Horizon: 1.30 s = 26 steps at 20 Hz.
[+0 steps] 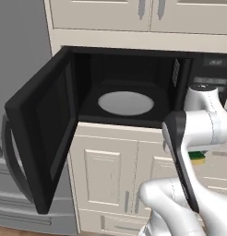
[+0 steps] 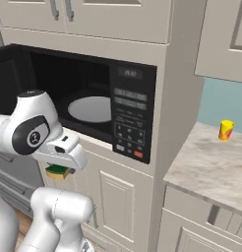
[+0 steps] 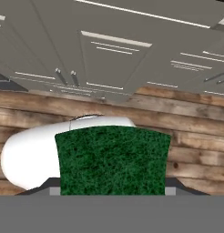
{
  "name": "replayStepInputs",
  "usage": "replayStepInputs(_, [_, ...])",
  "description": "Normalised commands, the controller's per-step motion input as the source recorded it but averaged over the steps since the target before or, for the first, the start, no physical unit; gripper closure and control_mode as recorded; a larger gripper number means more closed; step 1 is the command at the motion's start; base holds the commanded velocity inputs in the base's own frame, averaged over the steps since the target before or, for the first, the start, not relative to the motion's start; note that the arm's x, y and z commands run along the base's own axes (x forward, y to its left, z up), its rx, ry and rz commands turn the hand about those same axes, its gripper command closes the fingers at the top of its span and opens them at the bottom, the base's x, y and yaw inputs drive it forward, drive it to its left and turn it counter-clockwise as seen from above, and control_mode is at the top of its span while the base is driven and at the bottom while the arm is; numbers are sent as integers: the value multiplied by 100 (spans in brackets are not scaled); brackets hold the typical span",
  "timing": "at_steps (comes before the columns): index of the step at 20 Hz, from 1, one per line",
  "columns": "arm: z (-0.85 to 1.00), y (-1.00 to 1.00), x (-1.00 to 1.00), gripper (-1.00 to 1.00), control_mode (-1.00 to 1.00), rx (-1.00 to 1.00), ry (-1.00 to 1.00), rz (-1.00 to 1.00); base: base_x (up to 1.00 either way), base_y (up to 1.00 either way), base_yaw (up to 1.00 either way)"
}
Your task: Place the sponge inside the microwave to prepare for sanitizing.
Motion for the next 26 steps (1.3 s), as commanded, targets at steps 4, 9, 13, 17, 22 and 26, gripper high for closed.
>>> replayStepInputs(4, [0, 0, 0, 100, 100, 0, 0, 0, 42, 0, 17])
replayStepInputs(9, [0, 0, 0, 100, 100, 0, 0, 0, 0, 1, 0])
replayStepInputs(13, [0, 0, 0, 100, 100, 0, 0, 0, 0, 0, 0])
replayStepInputs(17, [0, 0, 0, 100, -100, 0, 0, 0, 0, 0, 0])
replayStepInputs(22, [2, 7, 0, 100, -100, -2, -2, 0, 0, 0, 0])
replayStepInputs(26, [40, 47, 1, 100, -100, -22, -14, 3, 0, 0, 0])
